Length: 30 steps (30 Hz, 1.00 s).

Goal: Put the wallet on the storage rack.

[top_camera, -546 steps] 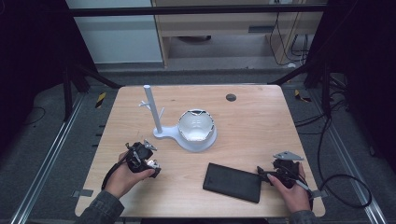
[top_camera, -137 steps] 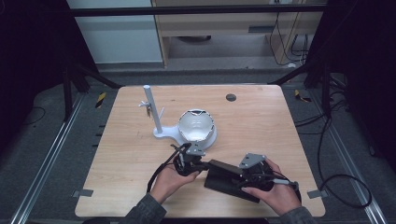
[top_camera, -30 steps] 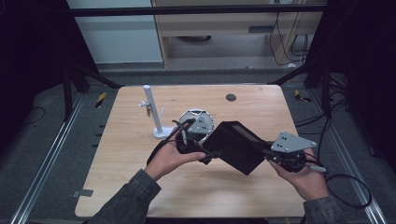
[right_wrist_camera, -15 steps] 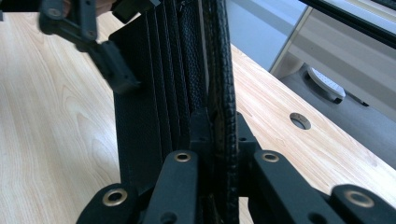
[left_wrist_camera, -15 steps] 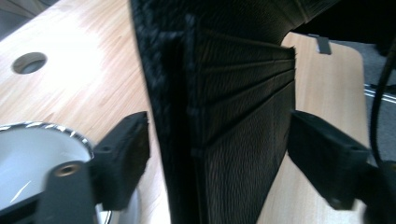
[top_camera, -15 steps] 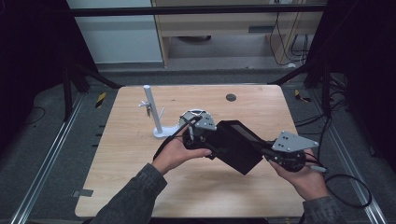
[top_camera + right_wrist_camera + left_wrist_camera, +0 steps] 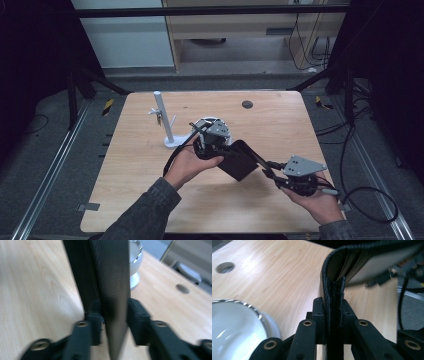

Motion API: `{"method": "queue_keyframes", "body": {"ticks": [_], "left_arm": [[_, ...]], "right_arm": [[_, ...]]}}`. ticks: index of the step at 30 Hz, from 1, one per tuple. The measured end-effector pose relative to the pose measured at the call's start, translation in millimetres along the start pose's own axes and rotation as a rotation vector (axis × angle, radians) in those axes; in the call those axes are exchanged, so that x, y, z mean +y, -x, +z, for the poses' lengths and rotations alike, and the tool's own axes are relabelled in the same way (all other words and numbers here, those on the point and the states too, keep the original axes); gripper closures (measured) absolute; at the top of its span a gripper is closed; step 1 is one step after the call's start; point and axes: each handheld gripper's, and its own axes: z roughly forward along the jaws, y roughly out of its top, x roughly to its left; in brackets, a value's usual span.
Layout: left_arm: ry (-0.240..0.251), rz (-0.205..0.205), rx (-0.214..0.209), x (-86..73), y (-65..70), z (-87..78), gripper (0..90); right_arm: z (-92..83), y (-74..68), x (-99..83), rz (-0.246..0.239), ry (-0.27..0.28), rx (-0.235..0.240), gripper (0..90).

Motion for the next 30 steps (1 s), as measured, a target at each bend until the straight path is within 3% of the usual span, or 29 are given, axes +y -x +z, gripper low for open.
{"method": "queue_keyframes", "body": {"ticks": [2, 5, 8, 11, 13, 14, 19, 23, 30], "left_arm": [[-0.028, 0.005, 0.017, 3.2, -0.6, -4.7, 78.8], [-0.057, -0.003, 0.048, 8.9, -3.1, -15.3, 78.9], [-0.065, 0.0, 0.068, 15.0, -5.3, -26.3, 79.1], [-0.079, 0.008, 0.089, 22.5, -7.4, -36.4, 79.2], [-0.095, 0.019, 0.112, 27.3, -9.2, -42.5, 79.2], [-0.095, 0.02, 0.122, 29.2, -10.3, -45.3, 79.2], [-0.08, -0.002, 0.147, 36.4, -19.3, -59.6, 79.3], [-0.069, -0.004, 0.171, 42.3, -21.9, -67.5, 79.3], [-0.007, -0.018, 0.228, 58.8, -25.6, -85.9, 79.3]], "right_arm": [[8.8, -5.8, -10.6, 0.025, -0.028, 0.025, 47.1], [14.2, -6.7, -18.3, 0.053, -0.036, 0.034, 39.6], [21.4, -4.8, -32.1, 0.104, -0.037, 0.006, 32.5], [24.9, -2.6, -39.0, 0.139, -0.039, -0.018, 28.7], [29.8, 3.7, -51.9, 0.209, -0.06, -0.083, 26.0], [29.8, 3.7, -51.9, 0.209, -0.06, -0.083, 26.0], [32.2, 13.8, -65.2, 0.296, -0.099, -0.188, 20.9], [37.0, 14.7, -72.2, 0.317, -0.13, -0.215, 20.5], [39.5, 18.7, -80.4, 0.342, -0.166, -0.273, 18.5]]}}
